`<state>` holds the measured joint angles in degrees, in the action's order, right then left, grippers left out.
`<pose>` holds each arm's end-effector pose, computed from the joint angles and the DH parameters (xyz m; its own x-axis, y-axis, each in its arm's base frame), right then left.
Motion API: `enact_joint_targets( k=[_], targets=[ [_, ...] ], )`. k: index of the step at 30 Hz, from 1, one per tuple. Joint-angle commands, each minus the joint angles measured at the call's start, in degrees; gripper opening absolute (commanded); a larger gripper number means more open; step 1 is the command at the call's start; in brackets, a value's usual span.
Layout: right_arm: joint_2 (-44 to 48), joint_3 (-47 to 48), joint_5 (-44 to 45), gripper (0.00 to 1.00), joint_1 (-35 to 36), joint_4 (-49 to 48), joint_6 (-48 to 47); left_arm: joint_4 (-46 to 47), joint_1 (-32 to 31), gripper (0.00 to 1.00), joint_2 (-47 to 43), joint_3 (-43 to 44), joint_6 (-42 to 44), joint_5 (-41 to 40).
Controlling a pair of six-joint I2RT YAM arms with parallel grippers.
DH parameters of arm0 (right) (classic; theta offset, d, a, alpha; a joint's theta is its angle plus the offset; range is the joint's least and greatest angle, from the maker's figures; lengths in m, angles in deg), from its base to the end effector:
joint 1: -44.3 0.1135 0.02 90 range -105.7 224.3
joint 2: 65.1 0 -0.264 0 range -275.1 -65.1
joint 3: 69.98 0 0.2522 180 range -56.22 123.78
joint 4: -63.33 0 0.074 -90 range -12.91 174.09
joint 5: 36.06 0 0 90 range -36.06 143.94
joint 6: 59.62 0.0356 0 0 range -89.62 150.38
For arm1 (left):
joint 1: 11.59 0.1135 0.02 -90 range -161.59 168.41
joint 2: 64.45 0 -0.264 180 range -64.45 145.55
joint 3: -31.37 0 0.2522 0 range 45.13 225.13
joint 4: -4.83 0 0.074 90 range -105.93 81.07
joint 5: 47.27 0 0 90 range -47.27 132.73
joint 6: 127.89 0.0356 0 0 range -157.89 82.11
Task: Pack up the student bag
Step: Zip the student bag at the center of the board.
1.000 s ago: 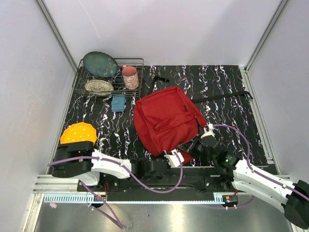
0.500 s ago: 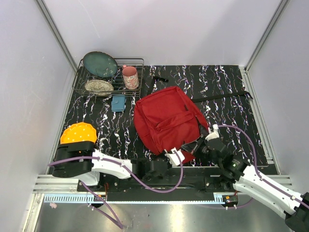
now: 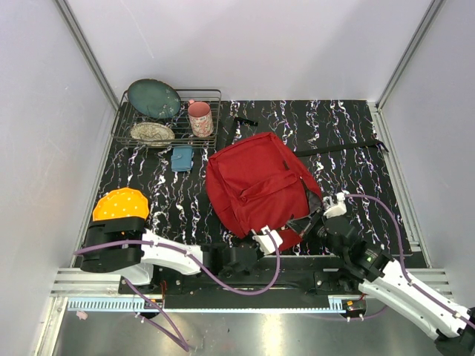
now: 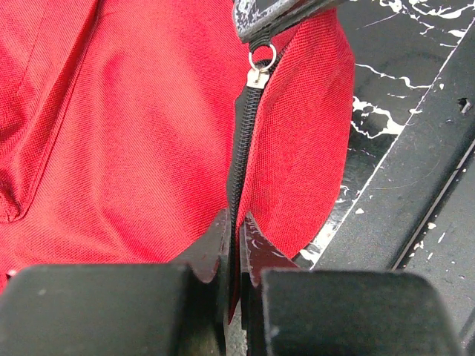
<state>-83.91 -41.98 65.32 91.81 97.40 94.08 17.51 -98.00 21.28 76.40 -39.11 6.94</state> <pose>0.0848 0.0822 0.1931 -0.6656 0.5745 -0.4764 -0.0120 0.6300 0.7765 0.0385 -0.2805 0.1640 -0.0460 0.4567 -0.8884 0.7764 0.5759 0.2559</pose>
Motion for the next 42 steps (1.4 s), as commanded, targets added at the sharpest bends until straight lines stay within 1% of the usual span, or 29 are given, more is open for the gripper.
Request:
enact_joint_targets(
  k=[1, 5, 8, 13, 15, 18, 22, 24, 25, 26, 28, 29, 30, 31, 32, 35, 37, 38, 40, 41, 42],
  targets=[
    [-1.7, 3.0, 5.1, 0.00, -0.6, -2.0, -1.4, -3.5, -0.3, 0.00, 0.0, -0.4, -0.5, -2.5],
    [0.1, 3.6, 10.7, 0.00, -0.6, 2.5, 0.6, -5.1, -0.3, 0.00, -0.4, -0.7, -1.3, -3.9],
    [3.6, 4.2, 15.8, 0.00, -0.6, 6.8, 1.8, -5.3, -0.3, 0.00, -2.1, -2.5, -2.7, -4.7],
    [7.2, 4.5, 18.2, 0.00, -0.5, 11.0, 1.9, -4.2, -0.2, 0.00, -6.6, -6.3, -5.1, -4.1],
    [7.2, 4.3, 17.8, 0.00, -0.5, 11.8, 2.3, -3.2, -0.3, 0.00, -8.5, -8.6, -6.1, -1.8],
    [7.7, 3.8, 17.9, 0.00, -0.6, 12.6, 3.0, 0.2, 0.3, 0.00, -13.3, -12.8, -8.9, 0.2],
    [9.5, 2.9, 17.9, 0.00, -0.6, 11.5, 2.9, 3.3, 2.8, 0.00, -22.4, -18.2, -13.4, 4.4],
    [9.8, 2.4, 17.2, 0.00, -0.6, 10.2, 2.7, 2.7, 4.0, 0.00, -25.4, -20.3, -15.3, 4.9],
    [9.5, 2.2, 16.9, 0.00, -0.5, 9.5, 2.2, 1.8, 4.3, 0.01, -28.4, -20.9, -15.7, 4.7],
    [9.2, 2.0, 15.9, 0.00, -0.6, 8.7, 1.9, 1.5, 4.6, 0.09, -29.8, -21.5, -15.6, 4.1],
    [8.1, 1.6, 14.3, 0.00, -0.5, 6.1, 0.9, 0.2, 5.0, 0.32, -33.4, -22.6, -15.8, 2.8],
    [7.6, 1.4, 13.7, 0.00, -0.6, 5.0, 0.7, 0.0, 5.1, 0.65, -34.5, -22.7, -15.4, 2.7],
    [7.0, 1.2, 13.0, 0.00, -0.5, 2.7, -0.2, -0.2, 5.2, 0.82, -35.6, -22.7, -14.7, 2.7],
    [5.9, 1.1, 11.6, 0.00, -0.6, 1.6, -0.6, -1.5, 5.2, 0.95, -37.4, -22.1, -14.3, 2.8],
    [5.2, 1.1, 11.0, 0.00, -0.5, 0.8, -0.7, -2.3, 5.2, 0.99, -38.3, -20.6, -13.6, 3.2],
    [3.0, 1.4, 9.5, 0.00, -0.6, -1.6, -2.0, -4.2, 5.2, 0.99, -39.9, -16.7, -9.4, 5.9],
    [2.1, 1.7, 9.2, 0.00, -0.6, -2.5, -2.5, -3.2, 5.2, 0.99, -38.9, -14.8, -6.4, 7.3],
    [2.2, 1.7, 9.2, 0.00, -0.5, -2.6, -2.6, -2.6, 5.2, 0.99, -37.9, -12.4, -3.2, 9.7],
    [2.6, 1.8, 9.4, 0.00, -0.6, -2.9, -2.9, -1.7, 5.2, 0.99, -33.7, -9.5, -0.3, 12.8],
    [2.9, 1.8, 9.5, 0.00, -0.5, -2.7, -3.0, -1.7, 5.2, 0.99, -31.9, -6.3, 2.1, 13.9],
    [3.2, 2.1, 9.7, 0.00, -0.6, -2.0, -3.1, -1.1, 5.2, 0.99, -27.9, -4.8, 3.0, 15.0]
  ],
)
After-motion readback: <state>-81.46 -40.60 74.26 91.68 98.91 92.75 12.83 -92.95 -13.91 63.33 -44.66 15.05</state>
